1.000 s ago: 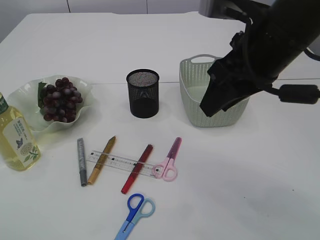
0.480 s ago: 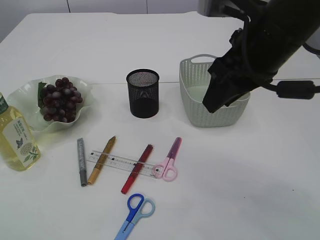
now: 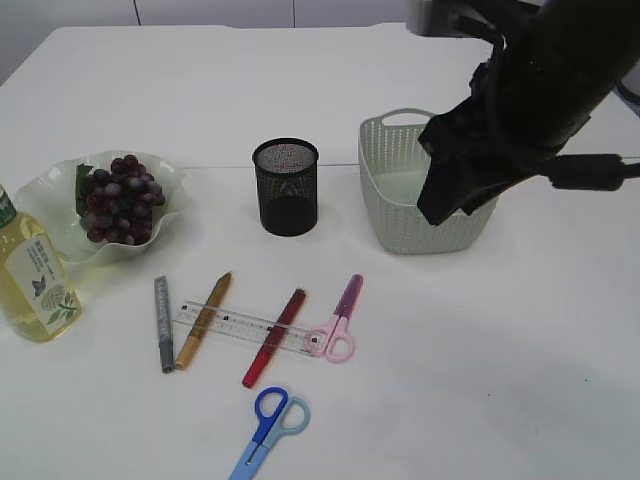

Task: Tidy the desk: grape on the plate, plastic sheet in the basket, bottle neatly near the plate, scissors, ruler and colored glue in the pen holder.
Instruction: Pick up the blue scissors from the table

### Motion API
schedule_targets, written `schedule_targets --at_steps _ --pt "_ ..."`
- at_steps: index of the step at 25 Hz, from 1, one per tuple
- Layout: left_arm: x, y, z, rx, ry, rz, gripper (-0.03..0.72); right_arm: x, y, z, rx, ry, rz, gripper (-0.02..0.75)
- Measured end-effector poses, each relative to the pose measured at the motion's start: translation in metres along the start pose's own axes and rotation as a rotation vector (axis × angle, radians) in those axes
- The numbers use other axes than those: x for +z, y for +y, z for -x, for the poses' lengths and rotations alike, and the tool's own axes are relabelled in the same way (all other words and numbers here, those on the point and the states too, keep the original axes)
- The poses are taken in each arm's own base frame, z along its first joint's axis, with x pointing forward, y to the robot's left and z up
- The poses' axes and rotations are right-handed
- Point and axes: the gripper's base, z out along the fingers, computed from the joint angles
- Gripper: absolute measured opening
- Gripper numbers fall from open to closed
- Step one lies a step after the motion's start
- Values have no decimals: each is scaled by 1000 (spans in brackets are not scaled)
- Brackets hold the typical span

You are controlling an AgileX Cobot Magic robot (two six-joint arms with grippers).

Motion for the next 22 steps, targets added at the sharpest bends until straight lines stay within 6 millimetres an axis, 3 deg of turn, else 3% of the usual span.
schedule_targets --at_steps 8,15,22 --pt "0 -1 0 -3 0 -8 416 0 -2 -2 149 19 -19 319" --pt "0 -1 0 -5 0 -15 416 0 -2 -2 287 20 -22 401" --pt "0 -1 0 -5 0 -15 416 0 -2 -2 306 24 -22 413"
